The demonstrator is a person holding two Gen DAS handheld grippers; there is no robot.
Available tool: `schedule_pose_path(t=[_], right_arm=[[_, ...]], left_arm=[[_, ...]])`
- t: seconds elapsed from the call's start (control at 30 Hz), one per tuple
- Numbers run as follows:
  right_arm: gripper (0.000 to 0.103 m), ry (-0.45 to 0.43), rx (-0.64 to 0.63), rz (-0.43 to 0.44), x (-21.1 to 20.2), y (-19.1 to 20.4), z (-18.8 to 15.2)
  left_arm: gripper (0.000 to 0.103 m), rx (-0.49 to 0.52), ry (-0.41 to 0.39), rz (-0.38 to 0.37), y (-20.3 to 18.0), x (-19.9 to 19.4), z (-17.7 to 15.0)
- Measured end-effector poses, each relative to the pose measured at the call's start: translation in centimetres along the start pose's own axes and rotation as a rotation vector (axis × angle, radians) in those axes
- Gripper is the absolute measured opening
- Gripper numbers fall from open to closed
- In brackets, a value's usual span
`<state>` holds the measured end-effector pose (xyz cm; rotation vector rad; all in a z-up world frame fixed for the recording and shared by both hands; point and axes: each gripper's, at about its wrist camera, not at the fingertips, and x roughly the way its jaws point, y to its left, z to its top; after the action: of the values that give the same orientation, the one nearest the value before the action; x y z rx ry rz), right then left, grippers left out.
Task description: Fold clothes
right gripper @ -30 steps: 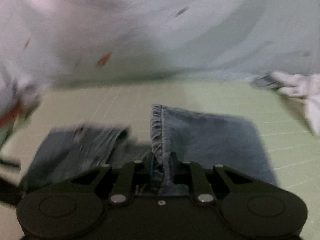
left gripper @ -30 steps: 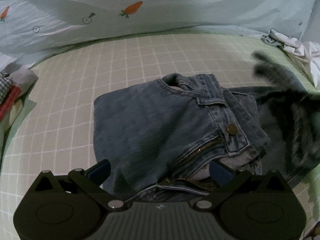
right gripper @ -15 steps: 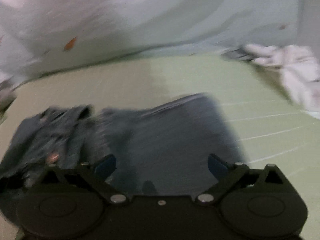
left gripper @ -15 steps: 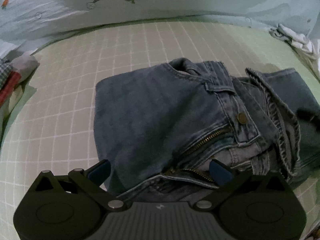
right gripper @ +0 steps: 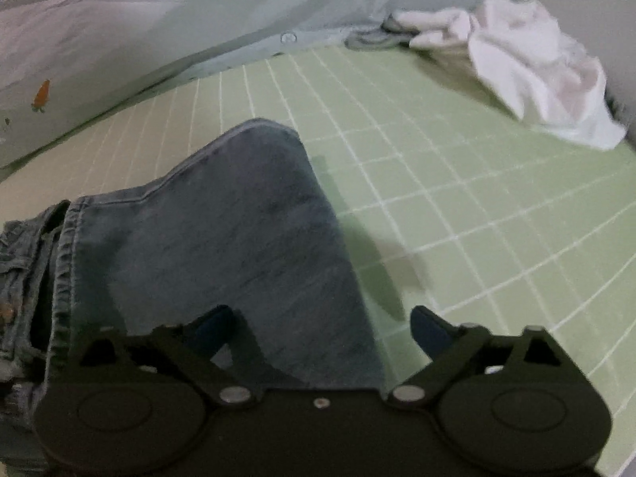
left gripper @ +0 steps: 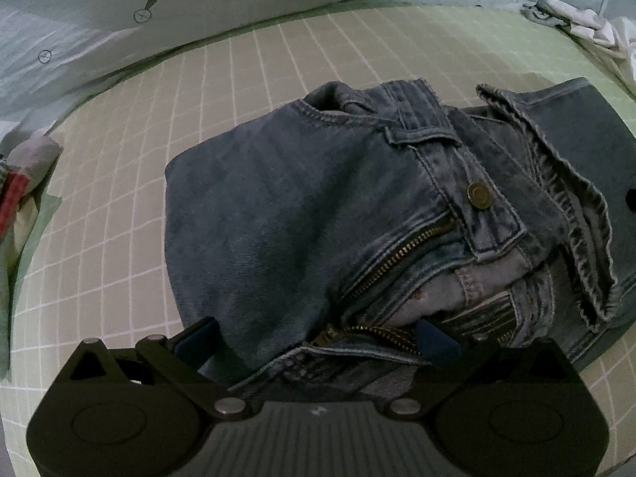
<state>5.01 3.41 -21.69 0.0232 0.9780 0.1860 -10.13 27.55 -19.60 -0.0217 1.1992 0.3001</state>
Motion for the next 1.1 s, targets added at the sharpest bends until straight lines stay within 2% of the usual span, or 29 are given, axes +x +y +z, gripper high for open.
schedule_pose_path(t=[0.07,0.13,0.23,0.33,0.43,0.57,0.6,0.73,0.8,0.9,0.97,1.0,1.03,1.07,1.1], right_arm=[[0.086,0.015,0.021,0.025,0.2,-0.1,0.0],[0.072,0.027,0.035,0.054,0.3,-0.3,0.0],[0.057,0.029,0.039,0.088,0.0,0.0,-0.1],[0.026,0.015,0.033,0.099,-0.7,0.3,0.1],[0.015,-0.010,0.047,0.126,-1.9,0.6,0.5],[0.012,-0.071,0.082,0.218,-4.7,1.3,1.6],[0.011,-0.087,0.116,0.283,-5.6,1.6,2.1],[0.011,-0.145,0.098,0.468,-8.7,5.7,3.7],[0.011,-0.135,0.037,0.552,-9.2,9.1,4.1],[0.013,-0.041,-0.026,0.629,-7.6,13.7,3.2],[0.023,0.042,-0.097,0.634,-5.2,16.5,1.7],[0.035,0.090,-0.129,0.632,-3.7,17.8,0.8],[0.043,0.145,-0.133,0.634,-2.2,18.4,-0.1],[0.043,0.196,-0.121,0.627,-0.8,18.8,-0.8],[0.044,0.195,-0.112,0.628,-0.5,18.8,-1.2]], left_arm=[[0.103,0.000,0.003,0.000,0.0,0.1,0.0],[0.103,-0.002,0.006,0.000,0.1,0.2,0.0],[0.103,-0.005,0.008,-0.005,0.3,0.3,0.1],[0.103,-0.002,0.003,-0.010,0.5,0.5,0.1],[0.103,-0.008,-0.004,-0.013,0.5,0.5,0.0],[0.103,-0.026,-0.023,-0.028,0.8,0.0,-0.3],[0.103,-0.035,-0.029,-0.034,1.0,-0.2,-0.4],[0.103,-0.073,-0.057,-0.051,1.8,-1.1,-0.8],[0.103,-0.099,-0.074,-0.050,2.3,-1.8,-1.1],[0.103,-0.158,-0.095,-0.043,3.5,-2.6,-1.7],[0.103,-0.209,-0.101,-0.034,4.7,-2.8,-2.1],[0.103,-0.234,-0.103,-0.030,5.2,-2.8,-2.3],[0.103,-0.261,-0.102,-0.027,5.7,-2.8,-2.5],[0.103,-0.284,-0.102,-0.024,6.2,-2.8,-2.7],[0.103,-0.301,-0.104,-0.019,6.5,-3.0,-2.8]])
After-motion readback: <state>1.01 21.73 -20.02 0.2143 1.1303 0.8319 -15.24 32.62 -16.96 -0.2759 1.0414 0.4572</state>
